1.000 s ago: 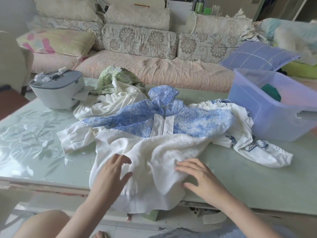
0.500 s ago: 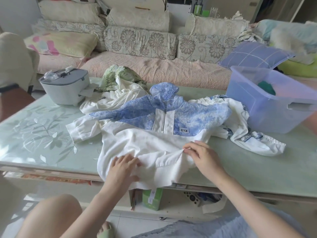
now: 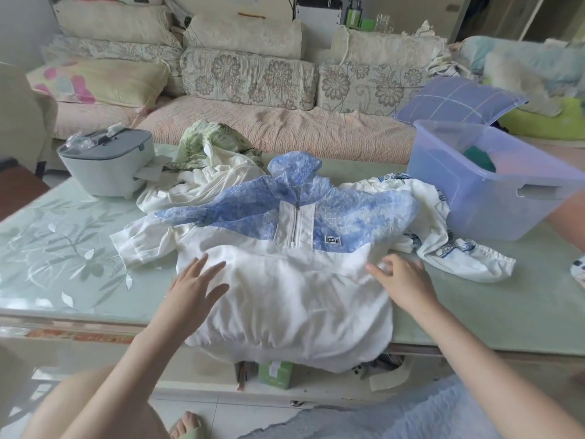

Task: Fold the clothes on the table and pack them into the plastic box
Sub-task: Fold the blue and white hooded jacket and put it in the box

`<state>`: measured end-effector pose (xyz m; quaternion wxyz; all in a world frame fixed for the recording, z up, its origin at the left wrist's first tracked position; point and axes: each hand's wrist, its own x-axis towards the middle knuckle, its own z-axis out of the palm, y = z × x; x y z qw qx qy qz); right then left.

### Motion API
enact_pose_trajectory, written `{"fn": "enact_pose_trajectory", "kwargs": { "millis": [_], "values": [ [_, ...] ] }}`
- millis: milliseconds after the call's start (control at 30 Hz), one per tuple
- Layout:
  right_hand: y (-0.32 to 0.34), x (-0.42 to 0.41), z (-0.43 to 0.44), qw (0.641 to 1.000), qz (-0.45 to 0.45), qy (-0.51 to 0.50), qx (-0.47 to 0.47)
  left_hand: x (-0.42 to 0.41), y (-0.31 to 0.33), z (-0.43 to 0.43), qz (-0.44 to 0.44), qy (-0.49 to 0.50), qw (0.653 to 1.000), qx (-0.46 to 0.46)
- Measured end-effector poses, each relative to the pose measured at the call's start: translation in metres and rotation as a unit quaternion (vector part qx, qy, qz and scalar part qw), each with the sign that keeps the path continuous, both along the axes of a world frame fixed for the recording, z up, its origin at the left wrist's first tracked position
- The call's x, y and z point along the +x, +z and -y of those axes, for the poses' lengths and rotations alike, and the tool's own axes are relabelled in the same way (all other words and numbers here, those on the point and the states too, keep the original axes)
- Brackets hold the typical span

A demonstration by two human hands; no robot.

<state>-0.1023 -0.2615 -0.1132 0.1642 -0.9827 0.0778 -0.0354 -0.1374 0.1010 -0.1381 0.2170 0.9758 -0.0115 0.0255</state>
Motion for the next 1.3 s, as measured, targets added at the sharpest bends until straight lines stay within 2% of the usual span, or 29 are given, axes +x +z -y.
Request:
{"fn": "enact_pose_trajectory", "kwargs": {
  "millis": [67,100,167,233,400,533,667,733,800,867,967,1100,1167,1300],
  "values": [
    [-0.01,0.003,0.002,0.996,-0.062,-0.046,-0.05,0.008,-0.005,0.0,-0.051,0.023,0.998,0.024],
    [-0.016,0.005,0.003,0.994,-0.074,-0.062,-0.047,0.012,-0.007,-0.001,-0.052,0.058,0.997,0.003],
    [-0.026,0.007,0.006,0.992,-0.072,-0.087,-0.047,0.016,-0.008,-0.005,-0.017,0.148,0.988,-0.044],
    [-0.032,0.01,0.008,0.993,-0.039,-0.099,-0.059,0.021,-0.007,-0.008,0.016,0.187,0.982,-0.024],
    [-0.033,0.016,0.006,0.997,-0.004,-0.064,-0.046,0.032,-0.007,-0.006,0.004,0.175,0.984,-0.021],
    [-0.028,0.028,0.021,0.984,0.081,-0.056,-0.151,0.034,-0.013,-0.008,-0.006,0.206,0.977,0.048],
    [-0.018,0.042,0.048,0.97,0.145,-0.086,-0.176,0.038,-0.018,-0.012,0.007,0.183,0.983,-0.022],
    [-0.019,0.043,0.046,0.973,0.16,-0.076,-0.145,0.041,-0.017,-0.013,0.023,0.181,0.98,-0.083],
    [-0.021,0.041,0.032,0.98,0.168,-0.035,-0.1,0.045,-0.015,-0.012,0.048,0.186,0.975,-0.113],
    [-0.02,0.042,0.015,0.979,0.178,0.05,-0.082,0.049,-0.014,-0.01,0.072,0.2,0.973,-0.09],
    [-0.02,0.049,-0.009,0.977,0.134,0.164,-0.038,0.061,-0.013,-0.007,0.079,0.194,0.977,-0.038],
    [-0.016,0.068,-0.025,0.974,0.061,0.218,-0.017,0.082,-0.014,-0.006,0.054,0.144,0.988,0.007],
    [-0.017,0.081,-0.024,0.971,-0.007,0.233,-0.043,0.091,-0.016,-0.003,0.005,0.142,0.989,0.029],
    [-0.03,0.098,-0.022,0.954,-0.187,0.222,-0.081,0.11,-0.02,0.0,-0.077,0.098,0.983,0.132]
  ]
}}
